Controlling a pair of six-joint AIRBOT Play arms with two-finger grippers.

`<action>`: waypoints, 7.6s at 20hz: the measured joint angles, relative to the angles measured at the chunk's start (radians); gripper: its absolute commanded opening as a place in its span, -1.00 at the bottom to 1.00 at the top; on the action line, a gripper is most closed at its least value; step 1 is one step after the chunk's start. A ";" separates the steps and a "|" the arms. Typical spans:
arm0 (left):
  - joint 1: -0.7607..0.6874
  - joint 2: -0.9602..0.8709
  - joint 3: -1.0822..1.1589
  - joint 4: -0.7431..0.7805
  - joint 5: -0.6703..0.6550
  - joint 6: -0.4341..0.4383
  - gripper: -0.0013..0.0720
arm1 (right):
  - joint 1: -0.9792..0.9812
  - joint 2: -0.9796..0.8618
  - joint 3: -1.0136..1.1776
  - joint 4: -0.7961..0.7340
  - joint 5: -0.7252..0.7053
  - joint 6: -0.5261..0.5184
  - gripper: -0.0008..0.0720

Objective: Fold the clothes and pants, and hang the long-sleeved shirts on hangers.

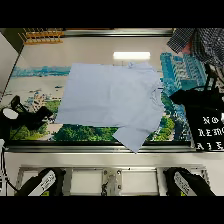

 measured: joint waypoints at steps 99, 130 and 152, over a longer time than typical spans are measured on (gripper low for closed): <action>-0.259 -0.511 0.603 -0.082 -0.022 0.137 -0.95 | 0.173 -0.520 0.246 -0.311 -0.136 0.203 -0.94; 0.098 0.185 -0.361 -0.194 0.052 0.065 0.42 | 0.087 -0.007 0.064 -0.274 -0.064 0.207 0.43; -0.202 0.037 -0.183 -0.230 0.135 0.073 -0.95 | -0.064 0.008 -0.533 -0.072 0.049 0.195 0.44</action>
